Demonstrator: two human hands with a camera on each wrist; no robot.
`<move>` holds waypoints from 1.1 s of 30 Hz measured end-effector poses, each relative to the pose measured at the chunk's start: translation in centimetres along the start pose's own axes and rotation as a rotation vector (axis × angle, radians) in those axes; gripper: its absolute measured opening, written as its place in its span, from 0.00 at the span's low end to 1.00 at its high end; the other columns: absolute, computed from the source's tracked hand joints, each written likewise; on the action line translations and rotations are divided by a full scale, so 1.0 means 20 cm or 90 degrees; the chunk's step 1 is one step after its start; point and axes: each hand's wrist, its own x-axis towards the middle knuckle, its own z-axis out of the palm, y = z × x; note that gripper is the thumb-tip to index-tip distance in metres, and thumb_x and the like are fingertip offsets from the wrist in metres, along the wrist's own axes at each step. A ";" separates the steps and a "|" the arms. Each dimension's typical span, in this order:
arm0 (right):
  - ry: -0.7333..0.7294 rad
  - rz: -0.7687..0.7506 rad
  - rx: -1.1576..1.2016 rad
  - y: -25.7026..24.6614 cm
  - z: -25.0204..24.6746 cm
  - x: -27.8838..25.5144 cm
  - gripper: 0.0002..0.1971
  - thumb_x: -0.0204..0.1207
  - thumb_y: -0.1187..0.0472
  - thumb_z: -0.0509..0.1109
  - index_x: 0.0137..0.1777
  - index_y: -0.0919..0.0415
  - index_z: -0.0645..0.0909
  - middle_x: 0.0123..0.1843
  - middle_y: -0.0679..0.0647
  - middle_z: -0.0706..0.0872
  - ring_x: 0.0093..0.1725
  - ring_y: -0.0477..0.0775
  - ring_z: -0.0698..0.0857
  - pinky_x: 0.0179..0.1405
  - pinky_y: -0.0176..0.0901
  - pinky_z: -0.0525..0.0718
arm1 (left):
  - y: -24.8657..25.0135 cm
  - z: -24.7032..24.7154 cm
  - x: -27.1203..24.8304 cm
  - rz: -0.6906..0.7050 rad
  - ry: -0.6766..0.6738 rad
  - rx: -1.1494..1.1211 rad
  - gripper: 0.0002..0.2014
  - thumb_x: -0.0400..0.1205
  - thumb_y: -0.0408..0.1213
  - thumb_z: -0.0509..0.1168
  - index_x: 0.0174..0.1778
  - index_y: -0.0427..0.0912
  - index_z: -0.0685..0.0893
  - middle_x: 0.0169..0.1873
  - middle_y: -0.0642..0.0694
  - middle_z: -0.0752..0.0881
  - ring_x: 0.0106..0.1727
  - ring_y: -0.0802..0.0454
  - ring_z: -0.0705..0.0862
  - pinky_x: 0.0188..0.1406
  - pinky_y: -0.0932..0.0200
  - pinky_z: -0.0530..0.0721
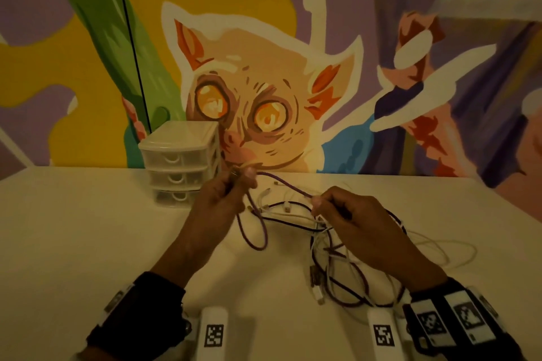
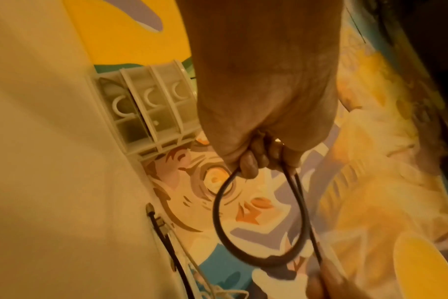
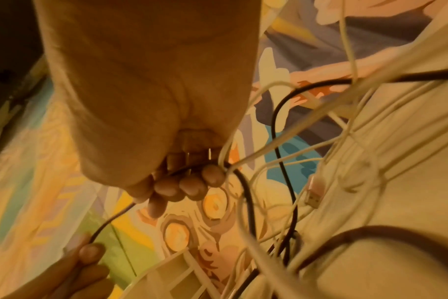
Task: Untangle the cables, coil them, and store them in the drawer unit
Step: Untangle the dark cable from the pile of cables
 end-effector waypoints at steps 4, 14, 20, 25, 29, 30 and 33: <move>0.176 -0.011 -0.044 0.01 -0.04 0.02 0.13 0.89 0.46 0.67 0.46 0.50 0.85 0.30 0.40 0.83 0.29 0.41 0.80 0.30 0.27 0.74 | -0.03 -0.01 0.00 0.021 -0.023 0.117 0.13 0.89 0.52 0.67 0.46 0.51 0.92 0.48 0.52 0.93 0.49 0.64 0.87 0.54 0.58 0.80; -0.027 -0.055 -0.011 -0.03 0.06 -0.01 0.09 0.89 0.47 0.67 0.51 0.44 0.88 0.32 0.37 0.83 0.31 0.41 0.79 0.32 0.29 0.74 | -0.04 0.05 -0.04 0.114 -0.170 0.325 0.09 0.85 0.58 0.72 0.58 0.68 0.94 0.28 0.69 0.82 0.34 0.65 0.81 0.42 0.65 0.78; -0.069 0.003 -0.022 -0.04 -0.01 -0.01 0.13 0.86 0.38 0.65 0.47 0.40 0.87 0.38 0.47 0.90 0.31 0.44 0.82 0.34 0.39 0.80 | -0.05 -0.01 0.02 0.136 -0.028 0.263 0.11 0.88 0.36 0.71 0.46 0.58 0.92 0.48 0.68 0.92 0.54 0.64 0.90 0.57 0.69 0.83; 0.265 -0.074 -0.192 0.01 -0.19 0.03 0.17 0.82 0.38 0.69 0.41 0.50 0.81 0.28 0.45 0.78 0.29 0.45 0.78 0.29 0.30 0.73 | -0.03 -0.04 0.05 0.154 0.056 0.216 0.12 0.90 0.34 0.70 0.45 0.56 0.91 0.47 0.69 0.92 0.54 0.71 0.88 0.53 0.83 0.77; 0.155 -0.041 -0.105 0.03 -0.15 0.02 0.10 0.91 0.51 0.63 0.51 0.51 0.82 0.36 0.41 0.81 0.36 0.35 0.81 0.35 0.24 0.75 | -0.06 -0.04 0.06 0.105 0.030 0.232 0.06 0.89 0.42 0.70 0.52 0.57 0.93 0.37 0.61 0.89 0.42 0.56 0.87 0.43 0.70 0.80; 0.075 -0.037 -0.098 0.04 -0.11 0.02 0.10 0.93 0.54 0.61 0.53 0.49 0.83 0.41 0.40 0.84 0.42 0.35 0.83 0.39 0.24 0.76 | -0.07 -0.05 0.06 0.089 0.008 0.263 0.07 0.89 0.46 0.70 0.58 0.64 0.91 0.31 0.61 0.84 0.35 0.56 0.82 0.39 0.67 0.78; -0.037 -0.052 -0.098 0.03 -0.06 0.00 0.10 0.92 0.54 0.62 0.55 0.46 0.85 0.43 0.31 0.85 0.45 0.37 0.84 0.42 0.25 0.75 | -0.06 -0.04 0.04 0.116 -0.060 0.343 0.24 0.88 0.54 0.69 0.80 0.78 0.73 0.28 0.57 0.75 0.33 0.61 0.76 0.40 0.70 0.76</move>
